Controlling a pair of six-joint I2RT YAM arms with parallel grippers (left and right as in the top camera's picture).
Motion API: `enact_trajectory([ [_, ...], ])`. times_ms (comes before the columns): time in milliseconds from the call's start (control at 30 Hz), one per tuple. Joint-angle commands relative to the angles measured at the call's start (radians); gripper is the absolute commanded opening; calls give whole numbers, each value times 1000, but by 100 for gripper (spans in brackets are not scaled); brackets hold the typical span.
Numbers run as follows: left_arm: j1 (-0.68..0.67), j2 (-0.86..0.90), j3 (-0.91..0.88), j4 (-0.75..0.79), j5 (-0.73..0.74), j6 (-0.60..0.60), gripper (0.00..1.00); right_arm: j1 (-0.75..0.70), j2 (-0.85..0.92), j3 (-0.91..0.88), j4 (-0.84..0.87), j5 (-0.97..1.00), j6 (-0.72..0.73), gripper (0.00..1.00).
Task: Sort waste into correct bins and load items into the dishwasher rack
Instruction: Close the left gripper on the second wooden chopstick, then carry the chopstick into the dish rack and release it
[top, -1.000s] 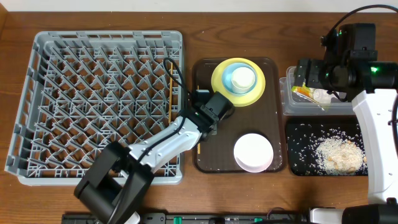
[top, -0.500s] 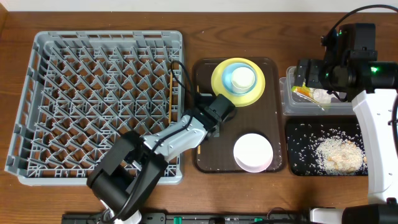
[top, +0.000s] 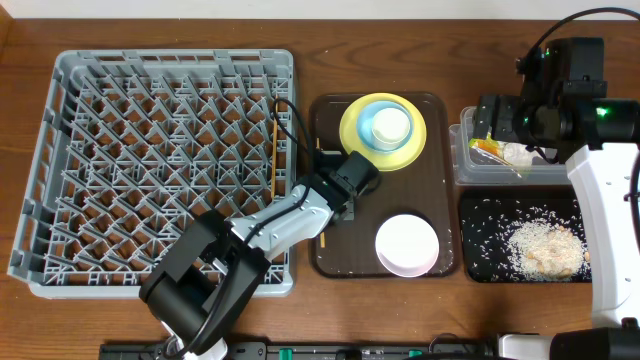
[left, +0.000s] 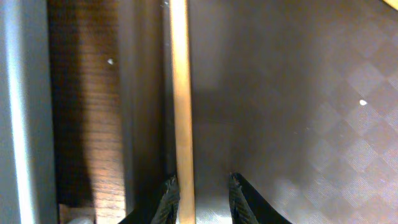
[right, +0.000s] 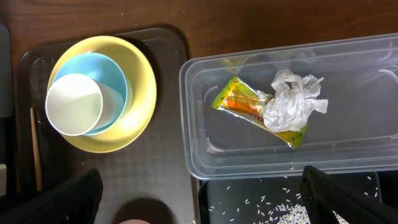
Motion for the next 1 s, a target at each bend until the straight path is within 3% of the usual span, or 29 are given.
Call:
enact_trajectory([
  [0, -21, 24, -2, 0, 35, -13, 31, 7, 4, 2, -2, 2, -14, 99],
  [500, -32, 25, -3, 2, 35, -31, 30, 7, 4, 2, -2, 2, -14, 99],
  [600, -32, 25, -3, 2, 35, -31, 24, 7, 4, 2, -2, 2, -14, 99],
  [967, -32, 37, -37, 6, 35, -47, 19, 7, 4, 2, -2, 2, -14, 99],
])
